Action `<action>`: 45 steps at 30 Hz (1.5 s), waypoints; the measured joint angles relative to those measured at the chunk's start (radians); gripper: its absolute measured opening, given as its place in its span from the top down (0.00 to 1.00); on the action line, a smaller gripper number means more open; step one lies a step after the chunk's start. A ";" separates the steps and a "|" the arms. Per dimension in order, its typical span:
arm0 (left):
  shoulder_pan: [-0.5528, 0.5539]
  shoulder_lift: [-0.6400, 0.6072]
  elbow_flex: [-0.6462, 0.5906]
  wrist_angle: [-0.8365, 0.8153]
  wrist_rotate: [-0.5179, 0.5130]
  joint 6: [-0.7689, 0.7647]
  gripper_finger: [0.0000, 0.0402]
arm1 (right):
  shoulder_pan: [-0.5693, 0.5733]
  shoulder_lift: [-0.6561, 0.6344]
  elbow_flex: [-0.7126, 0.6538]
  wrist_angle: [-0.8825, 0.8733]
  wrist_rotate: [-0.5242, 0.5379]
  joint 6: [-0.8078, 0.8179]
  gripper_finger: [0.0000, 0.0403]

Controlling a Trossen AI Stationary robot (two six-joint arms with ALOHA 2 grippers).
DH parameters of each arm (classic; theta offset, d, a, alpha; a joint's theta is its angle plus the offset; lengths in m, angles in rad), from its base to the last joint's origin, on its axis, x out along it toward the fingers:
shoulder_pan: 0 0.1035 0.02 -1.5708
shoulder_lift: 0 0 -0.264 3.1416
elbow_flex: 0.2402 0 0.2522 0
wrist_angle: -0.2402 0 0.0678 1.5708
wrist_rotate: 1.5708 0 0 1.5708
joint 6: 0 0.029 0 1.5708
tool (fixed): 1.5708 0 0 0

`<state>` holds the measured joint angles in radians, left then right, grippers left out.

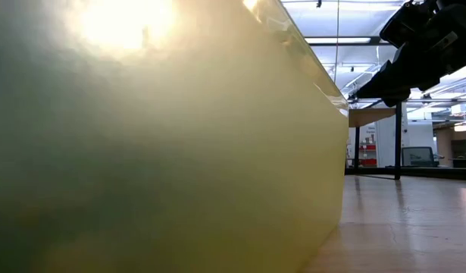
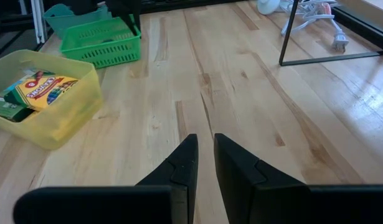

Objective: Pick & Place Office Desk Supplies
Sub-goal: Put the green bin on the shelf

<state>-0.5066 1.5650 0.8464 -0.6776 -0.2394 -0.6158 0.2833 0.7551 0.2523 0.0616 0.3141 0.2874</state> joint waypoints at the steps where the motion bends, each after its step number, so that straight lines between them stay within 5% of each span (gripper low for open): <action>1: 0.014 0.000 0.000 0.002 0.000 0.021 0.98 | 0.000 0.000 0.000 0.000 0.000 0.000 0.87; 22: 0.371 -0.016 0.006 0.153 -0.013 0.546 0.98 | 0.000 0.000 0.000 0.000 0.000 0.000 0.87; 32: 0.513 -0.016 0.006 0.342 0.076 0.720 0.98 | 0.000 0.000 0.000 0.000 0.000 0.000 0.87; 45: 0.521 -0.015 0.005 0.425 0.101 0.696 0.98 | 0.000 0.000 0.000 0.000 0.000 0.000 0.87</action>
<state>0.0147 1.5501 0.8516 -0.2526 -0.1379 0.0807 0.2836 0.7555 0.2523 0.0616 0.3141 0.2874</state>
